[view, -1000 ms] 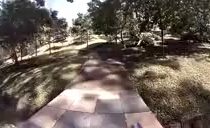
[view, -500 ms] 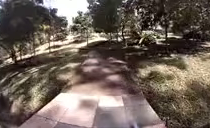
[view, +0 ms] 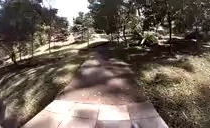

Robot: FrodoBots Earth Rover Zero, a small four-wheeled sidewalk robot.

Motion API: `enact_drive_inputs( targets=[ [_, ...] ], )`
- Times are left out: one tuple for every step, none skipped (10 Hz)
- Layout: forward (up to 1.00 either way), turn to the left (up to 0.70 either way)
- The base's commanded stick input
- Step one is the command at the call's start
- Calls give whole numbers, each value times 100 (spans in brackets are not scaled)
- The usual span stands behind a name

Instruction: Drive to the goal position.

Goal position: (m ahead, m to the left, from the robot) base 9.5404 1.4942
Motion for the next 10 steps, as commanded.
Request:
enact_drive_inputs(
  targets=[
    [50, 0],
    [50, 0],
    [50, 0],
    [50, 0],
    [50, 0],
    [50, 0],
    [50, 0],
    [50, 0],
    [50, 0],
    [50, 0]
  ],
)
